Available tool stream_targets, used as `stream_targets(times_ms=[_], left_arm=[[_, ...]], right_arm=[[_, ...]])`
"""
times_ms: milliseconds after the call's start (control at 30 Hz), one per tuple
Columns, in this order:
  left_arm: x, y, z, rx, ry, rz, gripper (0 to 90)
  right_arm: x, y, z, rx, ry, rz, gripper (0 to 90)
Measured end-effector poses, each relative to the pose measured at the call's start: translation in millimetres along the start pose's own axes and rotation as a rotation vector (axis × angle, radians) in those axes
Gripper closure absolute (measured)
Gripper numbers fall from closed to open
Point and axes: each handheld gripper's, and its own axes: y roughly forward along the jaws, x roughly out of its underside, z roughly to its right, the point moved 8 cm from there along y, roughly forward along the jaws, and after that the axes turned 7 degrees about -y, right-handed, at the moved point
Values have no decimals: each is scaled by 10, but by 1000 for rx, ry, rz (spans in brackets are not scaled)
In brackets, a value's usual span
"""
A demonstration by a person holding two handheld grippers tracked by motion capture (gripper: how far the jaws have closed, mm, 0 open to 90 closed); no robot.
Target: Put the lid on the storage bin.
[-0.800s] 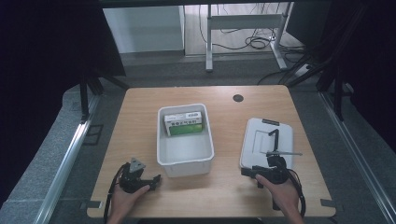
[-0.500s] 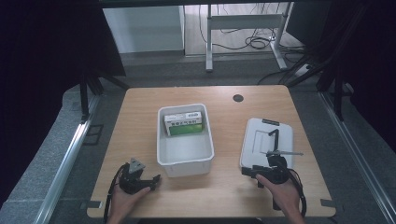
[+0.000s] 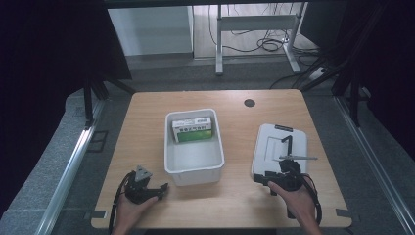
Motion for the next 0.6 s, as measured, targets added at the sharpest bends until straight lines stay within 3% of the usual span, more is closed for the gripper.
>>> stream_targets(times_ms=[600], left_arm=[[0,0,1,0,-1,1,122]], right_arm=[[-196,-119,-88,7,-48,49,392]])
